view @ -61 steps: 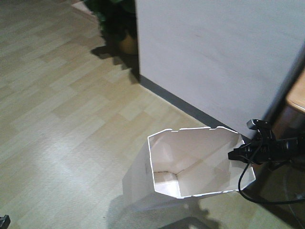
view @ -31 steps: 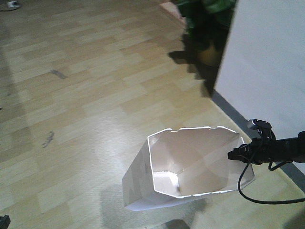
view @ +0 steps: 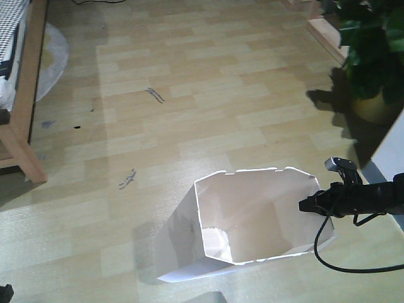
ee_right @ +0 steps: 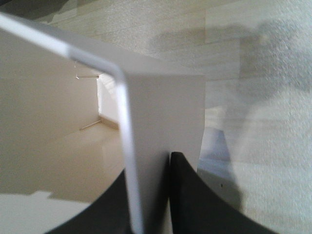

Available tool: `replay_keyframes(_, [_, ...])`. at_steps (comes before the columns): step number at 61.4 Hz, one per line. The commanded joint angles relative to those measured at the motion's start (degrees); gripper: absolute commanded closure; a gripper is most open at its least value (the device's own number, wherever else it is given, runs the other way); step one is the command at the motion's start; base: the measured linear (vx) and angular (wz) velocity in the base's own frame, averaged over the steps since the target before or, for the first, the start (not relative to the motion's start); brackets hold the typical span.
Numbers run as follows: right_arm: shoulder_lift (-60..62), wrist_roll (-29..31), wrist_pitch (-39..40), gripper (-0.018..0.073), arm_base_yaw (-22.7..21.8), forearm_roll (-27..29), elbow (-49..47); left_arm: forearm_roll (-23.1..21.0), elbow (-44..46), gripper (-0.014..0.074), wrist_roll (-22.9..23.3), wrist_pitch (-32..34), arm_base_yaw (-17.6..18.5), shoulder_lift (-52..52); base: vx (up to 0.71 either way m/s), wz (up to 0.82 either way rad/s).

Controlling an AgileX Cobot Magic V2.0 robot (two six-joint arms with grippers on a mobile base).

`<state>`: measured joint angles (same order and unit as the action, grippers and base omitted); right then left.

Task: Move trash bin to bedside with robot
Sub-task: 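Hold the bin in the right gripper while the base turns toward the bed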

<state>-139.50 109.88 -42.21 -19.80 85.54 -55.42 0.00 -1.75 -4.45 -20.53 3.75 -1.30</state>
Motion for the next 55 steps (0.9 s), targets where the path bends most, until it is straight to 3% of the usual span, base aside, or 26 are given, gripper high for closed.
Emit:
replay_keyframes(1, [4.2,-1.6,-14.4,0.0562,-0.2,3.1,-0.5,0.0,-1.0,0.0603,0.3,4.0,-0.2,-0.7,0.27,0.32])
replay_keyframes(55, [4.2,-1.6,-14.4,0.0562,-0.2,3.1,-0.5,0.0,-1.0,0.0603,0.3,4.0,-0.2,-0.7,0.36,0.12])
